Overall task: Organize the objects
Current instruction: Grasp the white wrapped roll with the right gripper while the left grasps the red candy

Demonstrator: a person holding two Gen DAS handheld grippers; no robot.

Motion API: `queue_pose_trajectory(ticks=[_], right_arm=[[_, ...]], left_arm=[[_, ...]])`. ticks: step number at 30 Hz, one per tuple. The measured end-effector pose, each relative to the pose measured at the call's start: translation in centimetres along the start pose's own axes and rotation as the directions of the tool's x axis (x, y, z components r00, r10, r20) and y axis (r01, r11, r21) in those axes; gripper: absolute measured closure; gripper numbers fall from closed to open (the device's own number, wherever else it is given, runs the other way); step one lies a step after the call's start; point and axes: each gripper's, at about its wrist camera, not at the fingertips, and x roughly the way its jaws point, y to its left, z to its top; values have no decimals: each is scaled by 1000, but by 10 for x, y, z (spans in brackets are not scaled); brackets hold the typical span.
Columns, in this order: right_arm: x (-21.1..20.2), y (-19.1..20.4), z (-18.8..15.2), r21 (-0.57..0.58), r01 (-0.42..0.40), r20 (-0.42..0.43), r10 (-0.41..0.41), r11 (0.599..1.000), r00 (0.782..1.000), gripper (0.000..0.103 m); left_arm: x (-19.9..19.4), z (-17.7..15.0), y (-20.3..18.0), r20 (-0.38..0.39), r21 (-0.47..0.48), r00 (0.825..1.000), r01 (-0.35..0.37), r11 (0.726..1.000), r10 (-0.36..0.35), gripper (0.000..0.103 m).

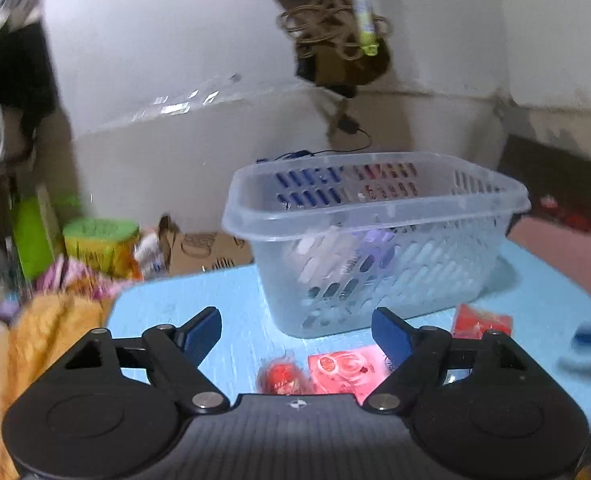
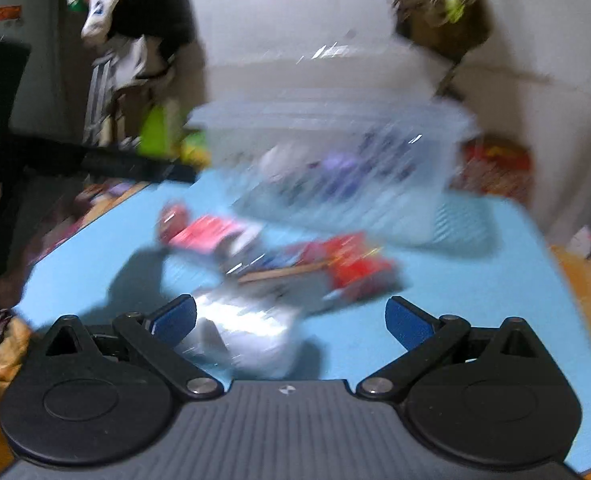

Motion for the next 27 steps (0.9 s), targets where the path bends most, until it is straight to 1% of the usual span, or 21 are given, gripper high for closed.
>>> queue_pose_trajectory(ticks=[1,2,3,4,6,8,10,12,13,14,15,16,17,18,19,21,24,25,27], right_arm=[[2,2,0,13,-18,-15,18,1000,1000,0],[4,5,-1,17,-25,-31,26,1000,999,0],[7,6,0,12,-27,-44,28,1000,999,0],[7,7,-2,10,-25,-38,25,1000,999,0],[8,7,-1,17,-18,-38,18,1000,999,0],[9,7,0,32,-20,-48,22,999,999,3],[11,6,2,38,-21,-51,23,999,998,4],[14,6,4,44,-30,-52,33,999,998,7],[17,7,2,44,-33,-59,36,998,998,7],[19,9,0,45,-39,-68,42,998,997,7],[22,10,0,46,-46,-77,49,998,996,11],[25,11,-1,42,-52,-84,55,998,995,19],[27,12,-2,33,-55,-95,58,998,994,24],[29,13,-3,24,-53,-109,55,998,993,32],[28,15,-5,6,-49,-109,49,999,993,35],[25,17,-8,-26,-43,-107,40,999,993,37],[22,18,-11,-70,-50,-110,42,996,993,37],[21,18,-13,-88,-49,-109,39,995,993,35],[18,18,-17,-123,-46,-101,34,991,994,34]], left_arm=[[-1,-2,4,-12,-26,1000,19,999,-19,20],[0,-4,6,-19,-42,999,35,999,-36,25],[-2,-7,6,-28,-43,999,37,998,-38,28],[-2,-10,3,-35,-36,999,35,999,-37,31],[2,-14,-1,-44,-17,999,13,1000,-13,31],[3,-17,-1,-38,-24,999,-24,999,23,31],[8,-18,8,-51,-74,997,-65,995,62,31],[16,-20,16,-104,-123,993,-74,990,62,33],[20,-21,20,-130,-137,990,-80,987,62,44],[26,-22,22,-158,-146,986,-82,986,58,50],[30,-24,23,-170,-149,984,-79,986,53,50],[32,-26,24,-179,-149,982,-83,985,56,52],[34,-28,24,-188,-145,980,-97,985,69,55],[35,-29,24,-192,-137,978,-108,985,81,55],[36,-30,25,-192,-129,977,-114,985,88,55],[37,-32,27,-191,-119,976,-125,985,101,53],[40,-37,28,-193,-102,976,-118,988,96,47],[43,-37,28,-198,-97,975,-121,988,100,44],[46,-40,26,-220,-75,969,-132,988,112,43]])
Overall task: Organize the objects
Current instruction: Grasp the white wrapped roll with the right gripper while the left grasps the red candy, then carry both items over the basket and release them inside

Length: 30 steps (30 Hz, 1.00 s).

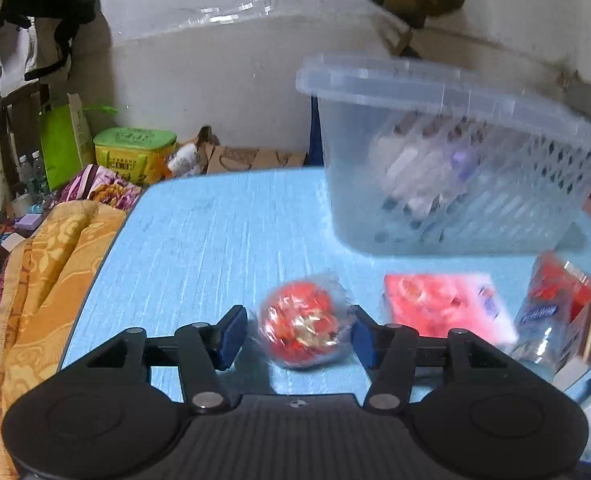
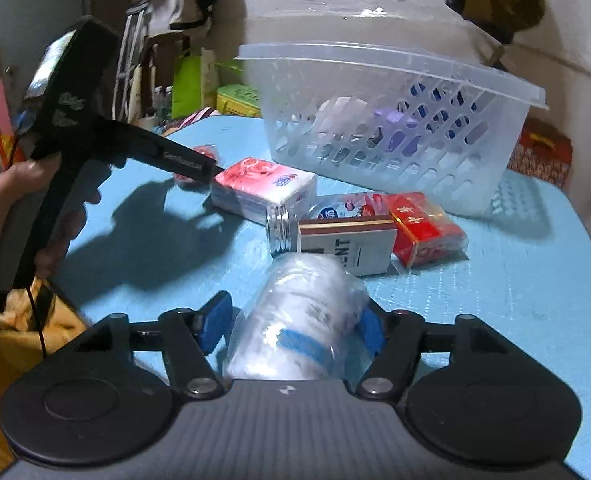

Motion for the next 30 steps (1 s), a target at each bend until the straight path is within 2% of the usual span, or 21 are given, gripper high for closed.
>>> queue_pose_trajectory(ticks=[3,6,11,20,26,30], right_arm=[[-5,-4,-3,-7,-3,-4,3,1000,1000,35],[-10,-9,-5,-27,-17,-3,17,999,1000,47],[-14,-15,-1,-21,-12,2,12,1000,1000,48],[-42,-43,23,76,9,135,-20,997,991,48],[-54,-62,38,142,28,241,-62,989,968,48],[-55,-75,51,179,47,277,-96,983,956,48]], left_arm=[[-2,-2,1,21,11,1000,11,1000,-11,47],[-5,-5,-2,41,42,999,0,999,-2,55],[-22,-7,-10,126,87,992,-8,996,-3,57],[-66,-1,-45,237,172,966,61,983,-101,57],[-90,1,-66,291,227,940,112,967,-177,57],[-102,14,-63,318,200,927,137,970,-196,57]])
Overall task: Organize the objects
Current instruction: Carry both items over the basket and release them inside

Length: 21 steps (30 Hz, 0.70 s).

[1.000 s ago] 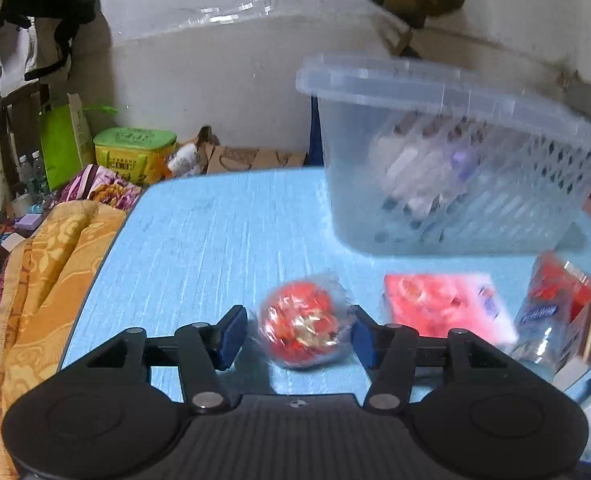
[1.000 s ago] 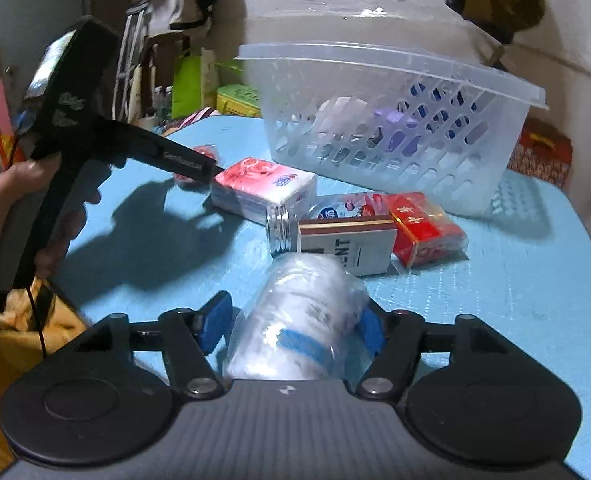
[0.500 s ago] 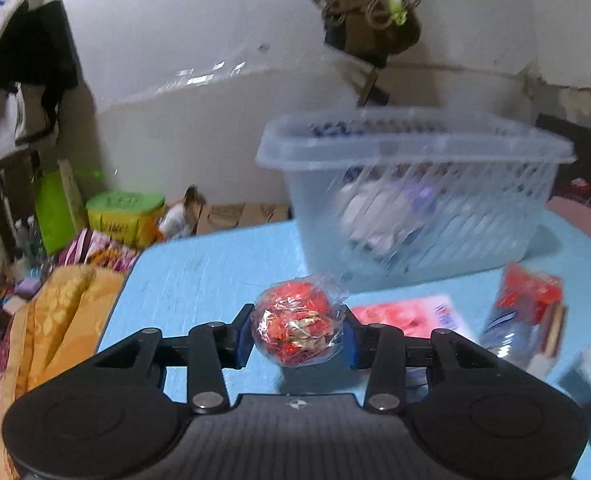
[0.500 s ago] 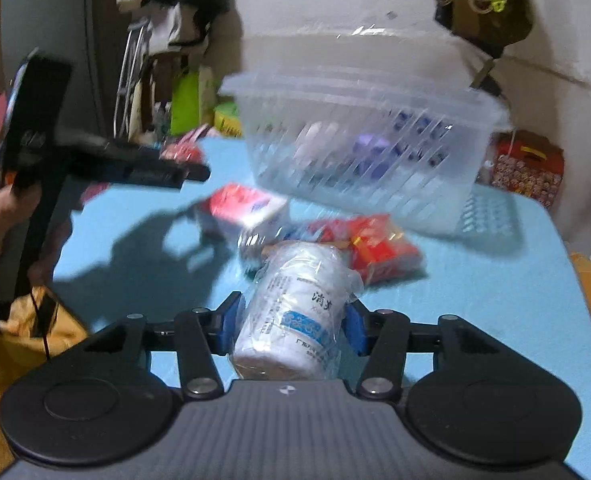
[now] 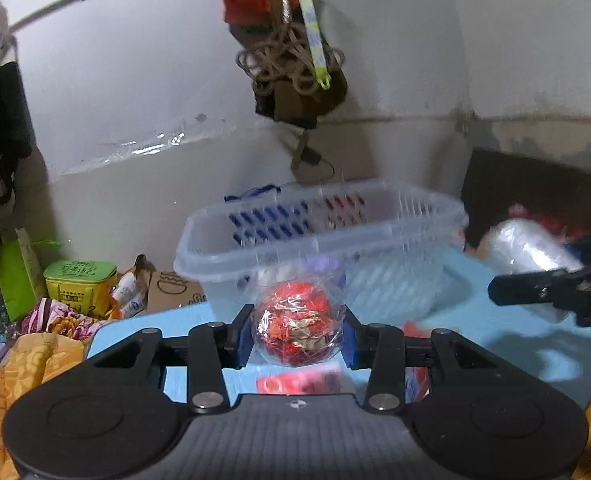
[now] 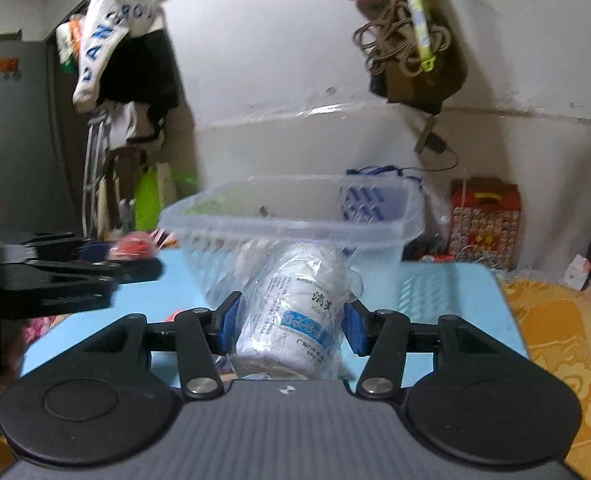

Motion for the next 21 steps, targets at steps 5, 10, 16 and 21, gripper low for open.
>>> queue_pose_trajectory(ticks=[5,10,16,21], right_arm=[[5,-4,34,-7,26,37,-26,1000,999,48],[47,-8,83,-44,50,-37,-52,998,998,48],[100,-32,96,-15,78,-104,-79,997,991,48],[116,-38,84,-40,81,-92,-84,996,992,45]], left_arm=[[-1,36,17,37,-73,999,-1,997,3,57],[35,83,26,-24,-109,1000,6,994,-9,57],[99,106,32,-134,-167,991,-16,986,-6,57],[118,88,33,-150,-169,989,-23,985,-3,52]])
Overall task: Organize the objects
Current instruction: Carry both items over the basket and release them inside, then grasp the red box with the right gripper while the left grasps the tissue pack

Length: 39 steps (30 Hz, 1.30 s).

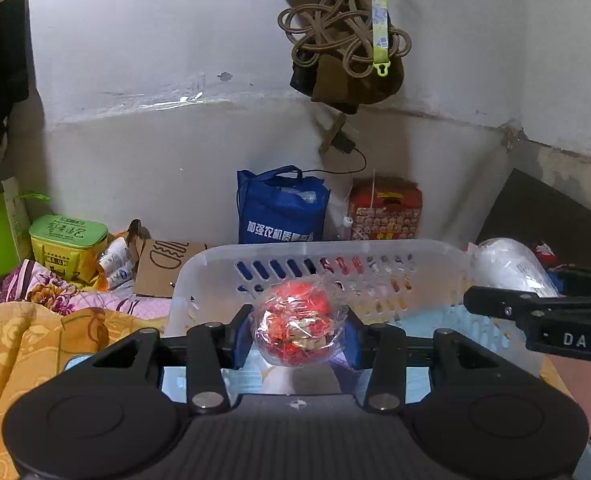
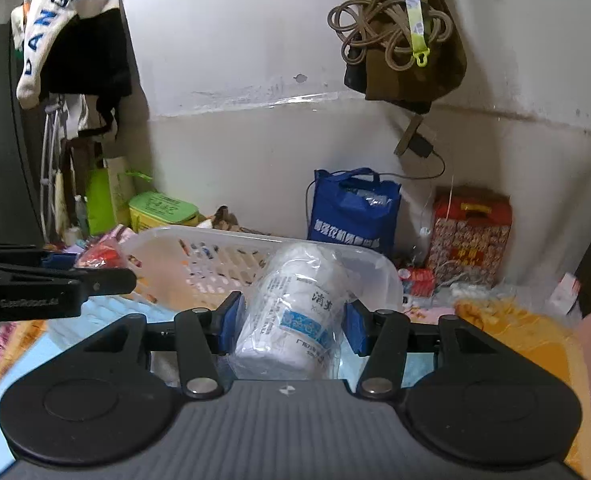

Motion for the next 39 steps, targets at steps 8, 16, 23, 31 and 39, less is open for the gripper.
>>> queue_pose_trajectory(ticks=[8,16,23,31,39], right_arm=[[-42,11,0,10,69,184,-69,998,981,0],[-107,14,-60,104,-67,205,44,992,978,0],[-69,17,-100,199,-29,-32,36,980,999,0],[-41,7,-114,230,22,-160,16,973,987,20],[-27,17,-125,181,-62,-188,97,982,977,23]], left_arm=[[-16,-1,3,83,17,996,-47,999,45,23],[-84,-65,6,146,10,989,23,1000,-24,10],[-50,-98,-7,0,89,1000,-24,996,24,10],[-8,-116,10,-189,8,982,21,1000,-19,10],[-8,-127,14,-196,30,981,11,1000,-5,9]])
